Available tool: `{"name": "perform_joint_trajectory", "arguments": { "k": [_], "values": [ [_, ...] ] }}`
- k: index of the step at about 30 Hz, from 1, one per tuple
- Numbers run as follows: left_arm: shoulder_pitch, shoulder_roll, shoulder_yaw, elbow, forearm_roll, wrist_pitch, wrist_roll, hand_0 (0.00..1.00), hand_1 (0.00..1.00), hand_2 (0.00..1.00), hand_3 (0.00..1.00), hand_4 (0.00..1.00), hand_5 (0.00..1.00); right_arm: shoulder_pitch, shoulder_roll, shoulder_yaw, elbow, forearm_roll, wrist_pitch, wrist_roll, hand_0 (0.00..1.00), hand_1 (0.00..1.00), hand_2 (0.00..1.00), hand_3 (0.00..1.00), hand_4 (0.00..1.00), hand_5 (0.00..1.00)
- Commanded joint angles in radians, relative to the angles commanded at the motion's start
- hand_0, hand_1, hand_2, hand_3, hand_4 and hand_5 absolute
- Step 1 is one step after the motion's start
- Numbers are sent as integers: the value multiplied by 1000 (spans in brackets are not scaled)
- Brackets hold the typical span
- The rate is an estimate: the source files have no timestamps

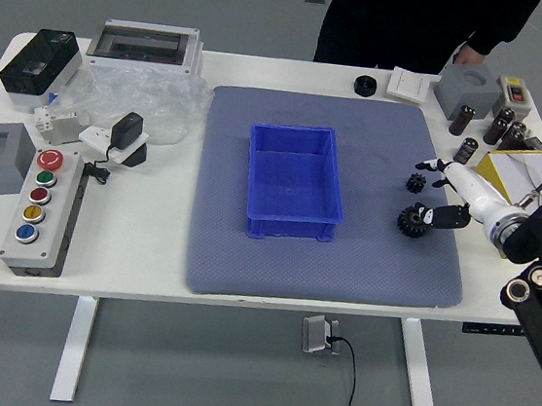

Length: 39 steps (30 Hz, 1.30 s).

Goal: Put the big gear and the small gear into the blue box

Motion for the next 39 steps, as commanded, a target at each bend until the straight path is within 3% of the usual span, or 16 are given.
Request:
{"name": "perform_joint_trajectory", "arguments": {
  "k": [25, 39],
  "values": [
    [0, 1, 4, 0, 1, -2, 2, 791, 763, 756, 684, 558, 261, 19, 10, -83, -7, -260, 51, -40, 903, 834, 922, 888, 634, 2],
    [1, 1, 1, 0, 4, -2, 2, 790, 762, 754, 683, 560, 257, 39, 28, -125, -32, -277, 84, -46, 908, 839, 919, 885, 642, 14]
  ]
}}
